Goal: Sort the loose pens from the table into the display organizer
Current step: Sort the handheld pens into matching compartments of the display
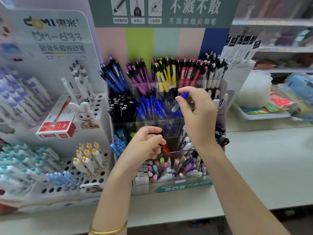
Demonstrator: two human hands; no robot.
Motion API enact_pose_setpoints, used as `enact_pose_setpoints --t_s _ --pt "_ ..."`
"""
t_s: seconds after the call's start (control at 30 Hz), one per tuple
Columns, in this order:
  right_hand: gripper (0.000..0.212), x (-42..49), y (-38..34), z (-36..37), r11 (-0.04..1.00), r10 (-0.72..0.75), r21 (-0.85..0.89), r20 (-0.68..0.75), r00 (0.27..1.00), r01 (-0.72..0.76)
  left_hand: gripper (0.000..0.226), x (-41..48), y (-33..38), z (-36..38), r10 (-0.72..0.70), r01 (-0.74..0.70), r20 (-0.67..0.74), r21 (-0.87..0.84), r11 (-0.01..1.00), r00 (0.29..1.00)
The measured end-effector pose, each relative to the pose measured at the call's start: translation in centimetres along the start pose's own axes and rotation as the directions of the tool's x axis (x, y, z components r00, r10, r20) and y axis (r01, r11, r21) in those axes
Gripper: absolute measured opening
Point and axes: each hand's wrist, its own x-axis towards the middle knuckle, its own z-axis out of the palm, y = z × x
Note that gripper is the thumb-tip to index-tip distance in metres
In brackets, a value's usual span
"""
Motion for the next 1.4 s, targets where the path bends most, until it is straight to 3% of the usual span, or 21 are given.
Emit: enact_pose_setpoints --t_s 0.23,0.4,0.67,0.87,0.97,1.1,1.23,1.4 --pt "0.023 -0.2 0.8 2.3 0.916 -0.038 -0.387 0.174 0.984 0.104 0.024 0.1 0.1 -0.1 -0.004 0.004 0.001 0.005 1.000 1.000" --pt "0.026 -1.3 1.3 1.7 0.839 -0.002 -0.538 0.149 0.989 0.083 0.023 0.1 0.2 -0.3 -0.002 0.002 0.019 0.003 1.000 1.000" --pt "0.058 -2.6 0.3 3.8 0.908 0.110 -0.419 0.211 0.971 -0.012 0.022 0.2 -0.1 -0.2 -0.020 0.020 0.062 -0.010 1.000 0.998" --pt "0.044 -1.3 0.0 5.4 0.939 0.203 -0.306 0.133 0.970 -0.155 0.021 -0.1 0.0 -1.0 -0.009 0.010 0.071 -0.013 1.000 0.997" --pt "0.037 -0.4 0.0 5.6 0.933 0.177 -0.335 0.104 0.979 -0.133 0.019 -0.1 0.1 -1.4 -0.005 0.006 0.073 -0.011 1.000 0.997" --pt "0.039 -1.0 0.3 5.5 0.933 0.173 -0.345 0.185 0.968 -0.101 0.020 0.0 0.2 -1.7 0.000 0.000 0.086 -0.009 1.000 0.996" --pt "0.053 -1.2 0.0 4.4 0.954 0.267 -0.199 0.220 0.938 -0.225 0.020 0.2 0.2 -1.2 -0.013 0.014 0.105 -0.007 1.000 0.994" --pt "0.030 -1.7 -0.1 2.3 0.949 0.314 -0.039 0.240 0.919 -0.314 0.019 0.6 -0.3 0.6 -0.041 0.038 0.115 0.031 0.999 0.993"
